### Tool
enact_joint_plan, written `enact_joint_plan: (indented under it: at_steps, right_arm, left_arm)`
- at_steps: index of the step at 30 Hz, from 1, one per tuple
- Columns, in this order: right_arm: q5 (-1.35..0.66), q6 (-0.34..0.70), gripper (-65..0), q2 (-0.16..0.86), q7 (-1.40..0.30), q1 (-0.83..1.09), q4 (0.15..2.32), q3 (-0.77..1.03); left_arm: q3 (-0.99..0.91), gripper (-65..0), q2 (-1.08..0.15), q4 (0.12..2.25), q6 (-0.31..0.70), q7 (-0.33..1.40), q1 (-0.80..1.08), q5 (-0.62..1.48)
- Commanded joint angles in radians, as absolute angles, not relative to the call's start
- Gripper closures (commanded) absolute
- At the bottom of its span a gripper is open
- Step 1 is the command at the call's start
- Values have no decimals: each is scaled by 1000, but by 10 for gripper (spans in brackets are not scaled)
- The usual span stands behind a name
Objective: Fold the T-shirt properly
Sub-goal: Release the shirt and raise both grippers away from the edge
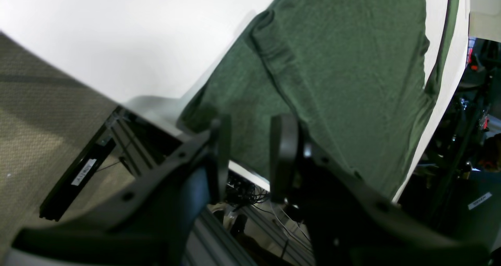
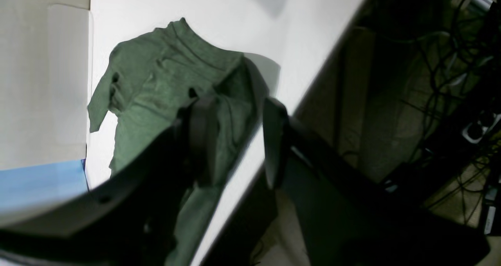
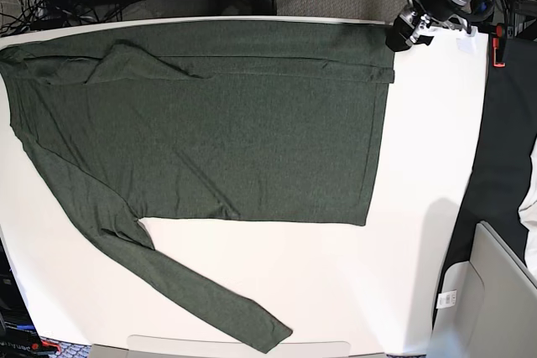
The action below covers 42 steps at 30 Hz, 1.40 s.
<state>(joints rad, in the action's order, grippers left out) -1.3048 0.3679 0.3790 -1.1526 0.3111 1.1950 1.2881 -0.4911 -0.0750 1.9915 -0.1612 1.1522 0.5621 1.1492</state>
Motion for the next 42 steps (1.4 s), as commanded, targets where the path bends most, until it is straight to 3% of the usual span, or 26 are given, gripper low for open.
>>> enact_joint_plan:
  at_steps: [1,6,18,28,42]
  right_arm:
    - [-1340,403,-182,406,-1145,317,1211,1297]
    - [-1363,483,-181,429,-1147,352,1265,1297]
    - [-1221,484,-181,527,-1104,288,1566,1316]
    - [-975,483,-181,552,-1102,18,1557,1116]
    - [-711,483,-181,496,-1101,-398,1316,834]
  left_arm:
    - [-496,-175,-81,2012,-165,1182,570,1188]
    - [-506,-175,-81,2045,-165,1181,573,1276]
    - [-526,-175,-81,2068,-165,1178,545,1279]
    - [-522,-175,-82,2060,-166,1178,375,1194]
    - [-515,-177,-81,2015,-166,1184,179,1027]
